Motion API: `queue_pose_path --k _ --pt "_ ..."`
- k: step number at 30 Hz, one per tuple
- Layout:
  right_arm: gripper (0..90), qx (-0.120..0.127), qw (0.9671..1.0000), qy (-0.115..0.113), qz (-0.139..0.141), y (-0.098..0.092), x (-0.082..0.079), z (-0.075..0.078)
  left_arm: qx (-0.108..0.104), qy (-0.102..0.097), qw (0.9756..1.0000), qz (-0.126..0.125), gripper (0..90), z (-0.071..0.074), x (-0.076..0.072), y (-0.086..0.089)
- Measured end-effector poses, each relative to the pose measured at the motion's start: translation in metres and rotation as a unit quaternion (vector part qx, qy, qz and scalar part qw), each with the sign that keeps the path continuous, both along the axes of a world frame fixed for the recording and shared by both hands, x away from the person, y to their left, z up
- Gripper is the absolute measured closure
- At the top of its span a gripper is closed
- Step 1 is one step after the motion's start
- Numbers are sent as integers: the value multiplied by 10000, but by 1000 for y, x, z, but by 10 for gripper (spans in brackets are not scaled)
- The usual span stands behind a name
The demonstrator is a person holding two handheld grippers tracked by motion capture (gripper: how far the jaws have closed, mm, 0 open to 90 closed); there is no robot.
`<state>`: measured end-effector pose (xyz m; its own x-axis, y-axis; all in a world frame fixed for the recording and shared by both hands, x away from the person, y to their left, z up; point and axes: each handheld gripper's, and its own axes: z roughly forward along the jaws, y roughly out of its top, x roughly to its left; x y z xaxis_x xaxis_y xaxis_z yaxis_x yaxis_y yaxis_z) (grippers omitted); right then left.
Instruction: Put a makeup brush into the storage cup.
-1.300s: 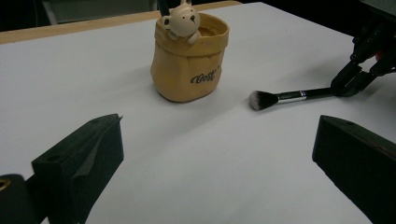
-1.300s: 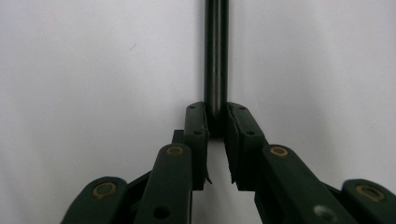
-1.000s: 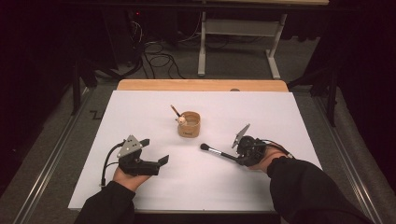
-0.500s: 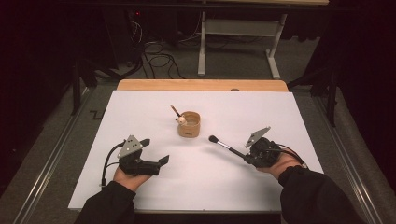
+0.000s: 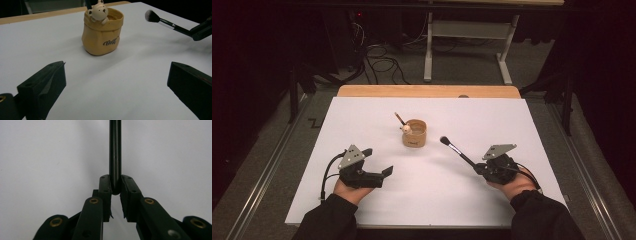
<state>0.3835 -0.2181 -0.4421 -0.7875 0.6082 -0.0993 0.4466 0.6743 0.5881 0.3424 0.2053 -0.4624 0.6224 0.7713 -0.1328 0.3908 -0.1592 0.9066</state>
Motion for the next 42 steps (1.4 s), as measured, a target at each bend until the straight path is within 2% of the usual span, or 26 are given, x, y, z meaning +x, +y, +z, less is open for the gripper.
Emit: queue_pose_path --k 6,8,10,15,19,22,23,30,38,42 --pt "807 243 9993 -139 -261 -7 0 -6 -3 5 10000 9 26 0 1 1" --pt "807 444 9980 -245 -387 -9 -1 -9 2 5 10000 12 26 0 1 1" --pt "807 498 9972 -339 -445 -10 -3 -12 9 -7 10000 11 31 0 1 1" --pt "807 978 9907 -575 -749 -12 -8 -20 11 -28 10000 53 31 0 1 1" --pt "807 1033 9890 -808 -679 -9 -14 -20 -4 -13 10000 73 31 -1 2 1" --pt "806 1202 9865 -851 -717 -9 -16 -22 12 -6 10000 55 31 -1 2 1" --pt "807 1160 9873 -823 -712 -9 -17 -23 -11 -5 10000 65 31 -1 2 1" --pt "806 1310 9842 -891 -785 -13 -21 -24 -12 11 10000 62 31 -1 3 1" --pt "806 1673 9751 -1106 -944 -21 -26 -24 -23 15 10000 51 31 -1 3 1" --pt "806 1860 9692 -1323 -927 -23 -28 -22 -32 20 10000 43 31 -1 3 1"
